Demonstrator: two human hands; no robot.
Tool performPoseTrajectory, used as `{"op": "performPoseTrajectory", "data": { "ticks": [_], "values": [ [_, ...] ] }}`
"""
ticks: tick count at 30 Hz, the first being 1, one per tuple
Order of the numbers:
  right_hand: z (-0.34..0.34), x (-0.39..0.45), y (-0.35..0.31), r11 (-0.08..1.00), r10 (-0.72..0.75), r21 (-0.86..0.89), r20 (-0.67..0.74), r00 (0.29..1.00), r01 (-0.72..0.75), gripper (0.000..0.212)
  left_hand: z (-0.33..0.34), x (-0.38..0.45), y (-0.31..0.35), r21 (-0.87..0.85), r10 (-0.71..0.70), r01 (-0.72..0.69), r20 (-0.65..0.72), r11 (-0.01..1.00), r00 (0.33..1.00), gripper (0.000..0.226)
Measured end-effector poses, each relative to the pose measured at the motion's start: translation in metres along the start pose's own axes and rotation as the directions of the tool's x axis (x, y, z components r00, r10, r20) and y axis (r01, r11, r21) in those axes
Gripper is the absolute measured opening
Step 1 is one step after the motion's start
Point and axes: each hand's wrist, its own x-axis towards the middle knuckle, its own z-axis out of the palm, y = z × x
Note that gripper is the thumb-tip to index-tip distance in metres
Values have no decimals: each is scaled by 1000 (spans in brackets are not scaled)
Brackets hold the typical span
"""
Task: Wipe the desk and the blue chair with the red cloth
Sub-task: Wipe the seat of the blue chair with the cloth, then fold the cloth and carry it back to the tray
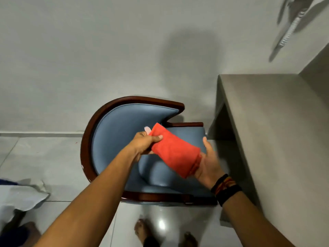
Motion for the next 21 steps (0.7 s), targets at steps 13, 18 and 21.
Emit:
{"op": "performPoseTrajectory", "data": {
  "ticks": [13,18,21],
  "values": [
    [-71,-168,-76,775,-593,-493,-351,724,396,32,144,-119,43,-89,249,-244,45,966,967,27],
    [-135,-269,-73,736,-658,-538,-427,621,410,31,230,-185,18,-98,270,-256,182,962,945,26],
    [-181,-330,-65,737,-666,-540,-484,567,405,26,286,-224,2,-67,257,-248,264,966,930,23]
  ]
}}
